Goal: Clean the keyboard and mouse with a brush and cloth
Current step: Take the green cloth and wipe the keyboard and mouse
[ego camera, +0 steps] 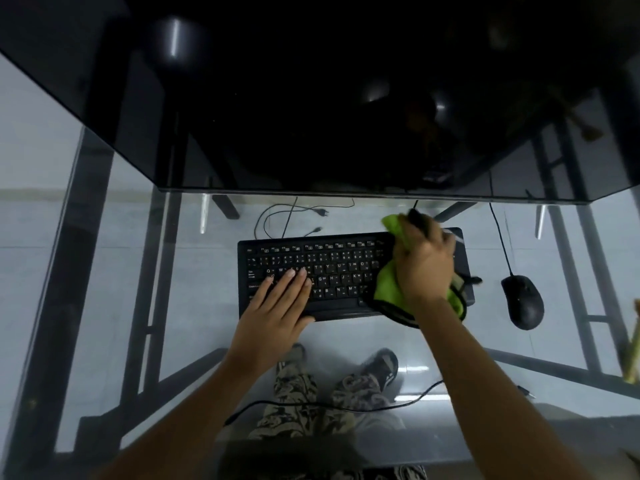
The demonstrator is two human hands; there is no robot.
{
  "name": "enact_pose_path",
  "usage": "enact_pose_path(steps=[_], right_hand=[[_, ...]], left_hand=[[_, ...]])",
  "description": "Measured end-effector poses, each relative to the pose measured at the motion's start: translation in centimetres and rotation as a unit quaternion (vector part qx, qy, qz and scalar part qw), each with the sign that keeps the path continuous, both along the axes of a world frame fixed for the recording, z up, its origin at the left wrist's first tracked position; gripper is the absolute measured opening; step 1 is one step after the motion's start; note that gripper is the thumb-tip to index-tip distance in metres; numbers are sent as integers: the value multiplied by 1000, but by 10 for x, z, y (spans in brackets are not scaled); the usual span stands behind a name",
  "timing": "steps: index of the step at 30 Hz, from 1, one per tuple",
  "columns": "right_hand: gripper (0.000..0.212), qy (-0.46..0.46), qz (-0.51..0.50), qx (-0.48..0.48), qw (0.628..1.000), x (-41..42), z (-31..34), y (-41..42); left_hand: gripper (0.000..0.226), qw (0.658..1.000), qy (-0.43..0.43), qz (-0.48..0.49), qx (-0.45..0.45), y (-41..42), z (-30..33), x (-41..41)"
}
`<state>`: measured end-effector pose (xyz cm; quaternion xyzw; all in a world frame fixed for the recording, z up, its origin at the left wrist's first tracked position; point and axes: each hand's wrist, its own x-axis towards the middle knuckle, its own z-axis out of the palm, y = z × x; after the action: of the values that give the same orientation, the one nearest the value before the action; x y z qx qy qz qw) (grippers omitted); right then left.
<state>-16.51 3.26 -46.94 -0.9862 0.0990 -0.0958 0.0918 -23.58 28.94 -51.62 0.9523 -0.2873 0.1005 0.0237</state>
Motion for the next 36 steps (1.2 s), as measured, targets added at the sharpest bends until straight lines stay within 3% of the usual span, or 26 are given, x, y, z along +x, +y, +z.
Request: enact_pose_path(steps=[3,6,9,13,15,17,20,22,25,26,30,32,34,36], right_hand=[[40,1,-67,29,997,-4,4,35],[49,-6,57,22,998,-15,5,87],[52,6,127,2,992,-11,-3,53],[46,-11,-49,28,998,-5,-5,-43],[47,-8,-130,68,989,-2,2,-42],[51,15,-92,56,994,-6,7,-7],[53,22,65,31,997,-19,4,3],[53,30,26,40,998,-8,0,-43],[47,20,-143,87,986,-5,4,-73],[46,24,-132,80,988,-8,7,-57],[50,27,88,44,995,-34,7,-23],[49,34,32,75,996,-29,5,-53],[49,17,-57,101,993,-23,4,-72],[50,14,-66,81,994,-27,7,-59]], left_hand=[[53,1000,21,3,-2,0,1,0],[54,999,33,6,-6,2,0,-1],[55,999,36,4,0,1,0,-1],[56,999,41,7,3,-1,-1,-1],[56,999,39,7,3,-2,-1,-1],[55,999,37,7,4,-2,-1,-3],[56,999,36,4,7,-2,0,-3],[57,999,41,5,17,-1,0,-2],[56,999,40,14,28,-4,1,-2],[56,999,39,15,33,-4,0,-3],[53,998,42,5,46,-5,3,-1],[47,999,40,0,34,-12,6,-4],[62,999,27,26,17,-28,10,-4],[62,997,39,71,4,-54,12,-1]])
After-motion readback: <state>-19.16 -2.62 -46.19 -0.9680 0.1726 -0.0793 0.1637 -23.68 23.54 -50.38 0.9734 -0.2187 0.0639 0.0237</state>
